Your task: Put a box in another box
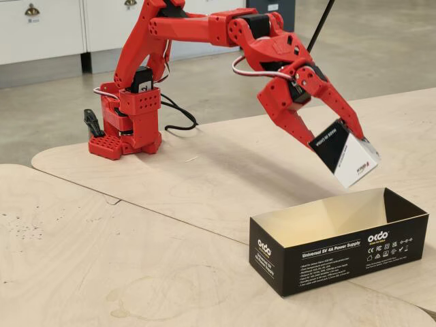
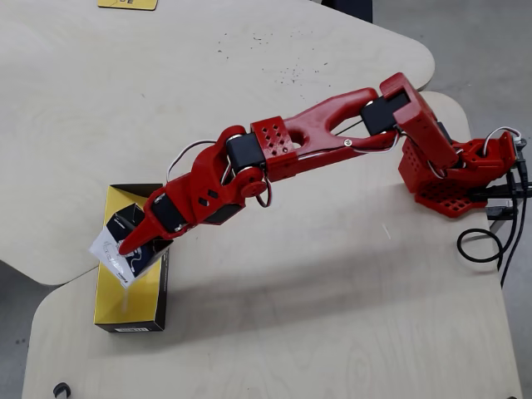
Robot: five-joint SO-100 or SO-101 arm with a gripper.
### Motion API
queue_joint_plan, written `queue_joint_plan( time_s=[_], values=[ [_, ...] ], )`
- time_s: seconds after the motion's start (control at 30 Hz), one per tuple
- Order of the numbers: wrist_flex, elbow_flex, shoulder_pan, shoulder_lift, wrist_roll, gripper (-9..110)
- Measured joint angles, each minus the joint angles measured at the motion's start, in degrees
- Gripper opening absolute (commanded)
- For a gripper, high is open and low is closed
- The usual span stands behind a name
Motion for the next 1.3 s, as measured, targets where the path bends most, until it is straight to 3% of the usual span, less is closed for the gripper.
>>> queue_joint_plan(
  time_s=[0.4,0.7,1.3],
  values=[
    [-3.96,7.56,-1.05,0.88,-7.65,8],
    [-6.15,10.20,-1.23,2.37,-10.63,22],
    [-9.05,13.01,2.11,3.60,-12.30,27]
  ],
)
